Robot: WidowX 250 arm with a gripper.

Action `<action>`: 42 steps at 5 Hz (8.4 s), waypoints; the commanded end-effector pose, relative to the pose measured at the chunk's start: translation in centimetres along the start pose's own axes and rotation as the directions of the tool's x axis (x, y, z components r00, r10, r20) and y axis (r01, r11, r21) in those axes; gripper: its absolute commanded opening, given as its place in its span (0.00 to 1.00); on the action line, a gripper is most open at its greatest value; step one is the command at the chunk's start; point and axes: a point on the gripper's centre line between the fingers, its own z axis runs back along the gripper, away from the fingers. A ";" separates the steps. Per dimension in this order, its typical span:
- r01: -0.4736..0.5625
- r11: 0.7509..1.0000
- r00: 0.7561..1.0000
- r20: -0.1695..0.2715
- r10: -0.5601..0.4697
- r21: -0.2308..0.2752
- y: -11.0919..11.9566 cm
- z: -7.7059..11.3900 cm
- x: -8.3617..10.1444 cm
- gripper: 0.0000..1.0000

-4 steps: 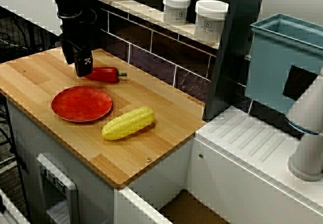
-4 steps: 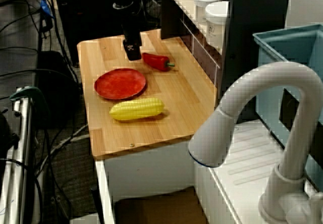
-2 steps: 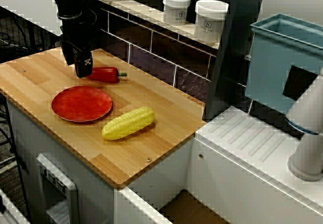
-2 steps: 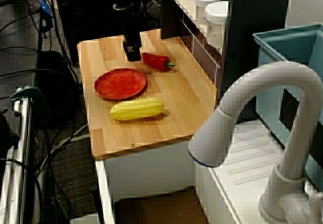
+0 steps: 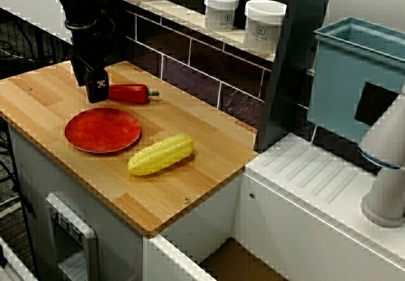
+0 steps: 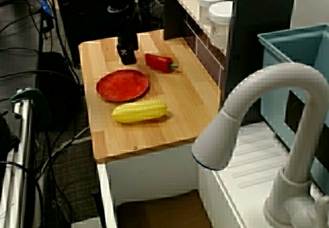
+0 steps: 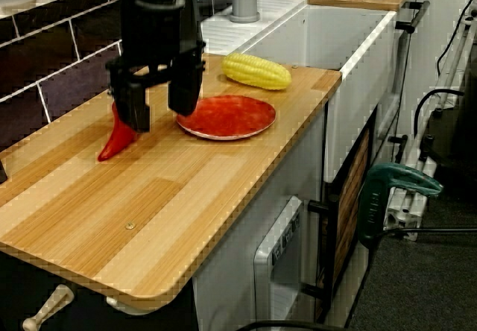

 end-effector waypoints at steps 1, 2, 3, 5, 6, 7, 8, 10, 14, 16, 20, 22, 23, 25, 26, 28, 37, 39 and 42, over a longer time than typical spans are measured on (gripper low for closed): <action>0.149 0.989 0.977 0.158 -0.146 -0.007 0.2 1.7 0.4 1.00; 0.308 0.951 0.929 0.217 -0.301 0.003 -0.2 2.2 1.3 1.00; 0.324 0.945 0.905 0.273 -0.326 0.052 -0.3 2.7 1.9 1.00; 0.323 0.942 0.887 0.318 -0.335 0.093 0.8 3.2 3.4 1.00; 0.321 0.941 0.883 0.328 -0.337 0.102 1.3 2.6 4.0 1.00; 0.313 0.945 0.888 0.323 -0.328 0.098 1.7 2.0 4.6 1.00; 0.322 0.942 0.890 0.308 -0.335 0.094 1.9 1.4 4.8 1.00; 0.360 0.932 0.897 0.256 -0.359 0.047 1.9 0.5 5.6 1.00; 0.388 0.922 0.906 0.184 -0.381 -0.001 1.6 0.6 5.8 1.00; 0.369 0.929 0.918 0.161 -0.362 -0.012 1.6 -0.4 5.9 1.00; 0.359 0.932 0.929 0.082 -0.362 0.040 -0.1 -3.1 4.8 1.00; 0.336 0.940 0.937 0.074 -0.340 0.059 0.3 -2.6 4.3 0.00; 0.300 0.953 0.950 0.080 -0.303 0.045 1.5 -1.4 4.1 0.00; 0.253 0.967 0.959 0.126 -0.255 0.032 2.3 1.0 2.6 0.00; 0.253 0.967 0.958 0.136 -0.252 0.007 1.9 2.2 1.8 0.00; 0.232 0.973 0.963 0.138 -0.230 0.004 -0.1 5.2 -0.9 0.00; 0.140 0.990 0.985 0.101 -0.141 0.020 -7.0 0.6 -1.2 0.00; 0.109 0.993 0.991 0.069 -0.111 0.035 -6.3 0.1 -0.8 1.00; 0.039 0.998 0.998 0.051 -0.036 -0.043 -4.9 2.6 -1.4 1.00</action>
